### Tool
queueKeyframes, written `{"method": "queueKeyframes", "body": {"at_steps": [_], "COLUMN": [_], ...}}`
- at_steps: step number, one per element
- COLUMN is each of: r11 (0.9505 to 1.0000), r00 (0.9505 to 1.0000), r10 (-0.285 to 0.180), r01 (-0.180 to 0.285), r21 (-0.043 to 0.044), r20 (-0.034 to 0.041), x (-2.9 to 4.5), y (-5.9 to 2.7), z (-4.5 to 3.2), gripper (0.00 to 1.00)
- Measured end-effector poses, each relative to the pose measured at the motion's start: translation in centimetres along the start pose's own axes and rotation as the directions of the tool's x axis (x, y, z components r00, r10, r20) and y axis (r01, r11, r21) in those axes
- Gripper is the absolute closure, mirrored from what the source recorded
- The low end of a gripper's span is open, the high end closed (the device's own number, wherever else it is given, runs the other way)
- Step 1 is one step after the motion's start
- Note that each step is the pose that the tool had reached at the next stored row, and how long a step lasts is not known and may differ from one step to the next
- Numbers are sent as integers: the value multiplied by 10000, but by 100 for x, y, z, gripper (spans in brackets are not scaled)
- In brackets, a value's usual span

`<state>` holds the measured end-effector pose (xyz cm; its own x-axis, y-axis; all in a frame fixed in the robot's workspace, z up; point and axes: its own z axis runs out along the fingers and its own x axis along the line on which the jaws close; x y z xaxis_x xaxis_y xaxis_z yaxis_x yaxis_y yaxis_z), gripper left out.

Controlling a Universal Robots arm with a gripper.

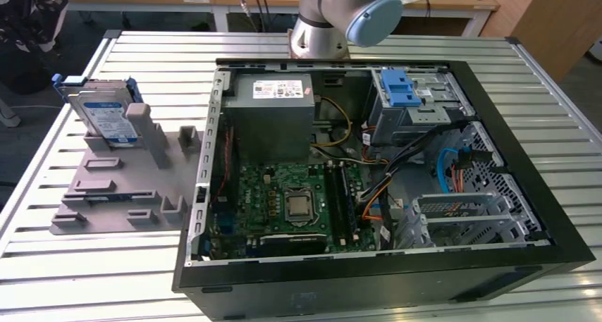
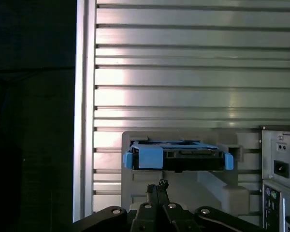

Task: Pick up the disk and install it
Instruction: 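Pick up the disk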

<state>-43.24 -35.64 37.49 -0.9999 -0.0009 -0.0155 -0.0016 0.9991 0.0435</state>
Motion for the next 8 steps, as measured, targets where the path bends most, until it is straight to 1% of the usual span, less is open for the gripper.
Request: {"method": "queueKeyframes", "body": {"at_steps": [4,8], "r11": [9982,9936], "r00": [9982,9936], "r10": [-601,-1131], "r01": [601,1130], "r21": [-10,-20], "r20": [-26,-49], "x": [0,0], "y": [0,0], "z": [1,1], "gripper": [89,89]}}
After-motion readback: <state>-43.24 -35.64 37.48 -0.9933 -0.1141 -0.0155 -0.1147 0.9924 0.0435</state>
